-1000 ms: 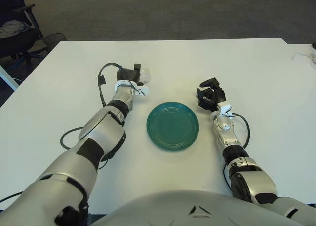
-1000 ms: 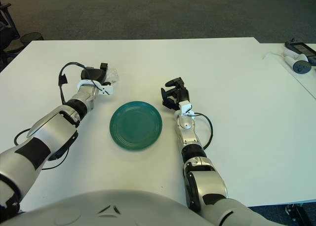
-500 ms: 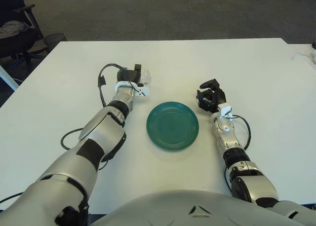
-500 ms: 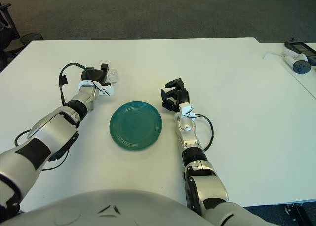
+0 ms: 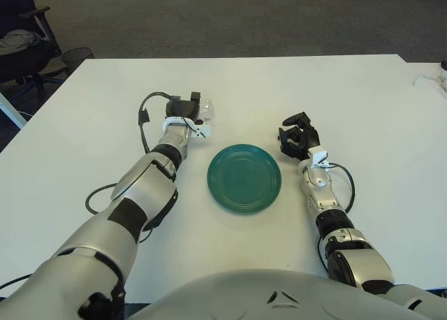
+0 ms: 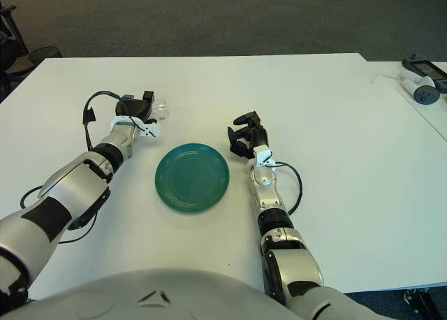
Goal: Put the bottle into the plate.
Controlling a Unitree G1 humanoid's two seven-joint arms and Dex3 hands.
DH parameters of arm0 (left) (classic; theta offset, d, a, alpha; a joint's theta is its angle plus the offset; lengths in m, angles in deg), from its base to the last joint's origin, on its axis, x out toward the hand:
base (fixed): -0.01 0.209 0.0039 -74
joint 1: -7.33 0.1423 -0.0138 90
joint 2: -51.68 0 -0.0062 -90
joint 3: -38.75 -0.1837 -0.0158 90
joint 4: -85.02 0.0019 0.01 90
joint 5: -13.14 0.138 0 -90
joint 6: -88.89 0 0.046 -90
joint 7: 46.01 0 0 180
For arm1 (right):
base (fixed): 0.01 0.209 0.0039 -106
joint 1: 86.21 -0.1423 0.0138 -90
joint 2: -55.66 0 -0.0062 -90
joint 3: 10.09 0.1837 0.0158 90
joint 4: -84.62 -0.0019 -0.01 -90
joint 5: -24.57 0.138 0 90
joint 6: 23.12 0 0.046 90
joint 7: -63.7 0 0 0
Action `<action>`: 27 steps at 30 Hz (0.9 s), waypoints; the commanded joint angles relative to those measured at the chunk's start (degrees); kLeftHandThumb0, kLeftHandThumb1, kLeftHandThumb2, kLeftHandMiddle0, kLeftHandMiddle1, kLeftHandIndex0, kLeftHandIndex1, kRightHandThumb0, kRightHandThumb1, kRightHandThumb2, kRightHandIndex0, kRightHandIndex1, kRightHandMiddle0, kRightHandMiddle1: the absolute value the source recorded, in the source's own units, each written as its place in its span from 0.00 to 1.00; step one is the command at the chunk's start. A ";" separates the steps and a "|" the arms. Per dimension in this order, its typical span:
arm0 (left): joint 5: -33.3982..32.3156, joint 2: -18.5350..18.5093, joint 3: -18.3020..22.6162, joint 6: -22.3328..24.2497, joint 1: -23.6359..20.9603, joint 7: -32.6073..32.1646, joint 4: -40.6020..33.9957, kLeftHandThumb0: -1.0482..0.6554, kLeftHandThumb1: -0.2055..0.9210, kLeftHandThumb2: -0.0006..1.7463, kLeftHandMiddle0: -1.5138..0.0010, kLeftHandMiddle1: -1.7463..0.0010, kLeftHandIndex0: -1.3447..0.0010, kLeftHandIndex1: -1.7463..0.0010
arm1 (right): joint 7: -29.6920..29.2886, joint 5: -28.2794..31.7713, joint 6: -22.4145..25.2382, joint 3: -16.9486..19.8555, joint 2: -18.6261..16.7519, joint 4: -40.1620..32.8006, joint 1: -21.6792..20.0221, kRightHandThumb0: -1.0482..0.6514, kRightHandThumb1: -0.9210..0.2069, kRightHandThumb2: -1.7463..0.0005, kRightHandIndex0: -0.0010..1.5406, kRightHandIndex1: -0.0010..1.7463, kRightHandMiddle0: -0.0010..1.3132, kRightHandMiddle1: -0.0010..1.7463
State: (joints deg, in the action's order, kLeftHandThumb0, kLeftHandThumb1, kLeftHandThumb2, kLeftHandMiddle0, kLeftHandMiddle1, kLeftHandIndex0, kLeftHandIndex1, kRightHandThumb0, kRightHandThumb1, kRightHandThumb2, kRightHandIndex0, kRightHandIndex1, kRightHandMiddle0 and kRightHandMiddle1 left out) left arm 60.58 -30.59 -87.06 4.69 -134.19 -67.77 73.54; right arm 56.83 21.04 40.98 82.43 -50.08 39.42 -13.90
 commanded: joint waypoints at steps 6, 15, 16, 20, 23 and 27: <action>-0.32 0.31 0.49 -0.90 5.36 1.46 2.27 0.36 0.63 0.54 0.69 0.25 0.56 0.10 | 0.70 0.26 7.99 -0.13 -0.46 6.16 7.26 0.61 0.28 0.51 0.33 0.86 0.23 0.97; -0.52 0.05 1.16 -1.05 5.44 0.81 2.24 0.36 0.63 0.53 0.65 0.02 0.55 0.11 | 0.75 0.64 8.58 0.08 -0.76 4.93 7.86 0.61 0.28 0.51 0.33 0.85 0.23 0.97; -0.55 0.04 1.23 -1.10 5.46 0.75 2.23 0.36 0.63 0.53 0.64 0.01 0.55 0.12 | 0.73 0.61 8.75 0.01 -0.81 4.37 8.06 0.61 0.28 0.51 0.33 0.85 0.23 0.97; -0.59 -0.05 1.35 -1.40 5.56 0.83 2.25 0.36 0.62 0.53 0.61 0.00 0.54 0.12 | 0.60 0.41 9.14 -0.12 -0.82 4.00 8.08 0.61 0.28 0.51 0.33 0.85 0.23 0.97; -0.54 -0.07 1.32 -1.66 5.64 1.25 2.27 0.36 0.62 0.53 0.60 0.00 0.54 0.13 | 0.66 0.39 9.37 -0.10 -0.69 4.27 7.98 0.61 0.28 0.51 0.33 0.85 0.23 0.97; 0.06 -0.17 0.58 -2.36 5.63 3.14 2.36 0.36 0.63 0.53 0.62 0.00 0.55 0.11 | 1.27 0.67 9.07 0.06 -0.52 5.21 7.65 0.61 0.28 0.51 0.33 0.85 0.22 0.97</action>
State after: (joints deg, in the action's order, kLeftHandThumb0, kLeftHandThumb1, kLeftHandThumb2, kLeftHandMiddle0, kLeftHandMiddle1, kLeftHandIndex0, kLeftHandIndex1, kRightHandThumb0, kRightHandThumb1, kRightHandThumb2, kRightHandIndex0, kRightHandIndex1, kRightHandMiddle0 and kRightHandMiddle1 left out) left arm 59.63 -30.99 -85.13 3.06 -133.39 -69.66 73.56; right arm 57.20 21.06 41.19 82.37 -50.13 38.41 -13.34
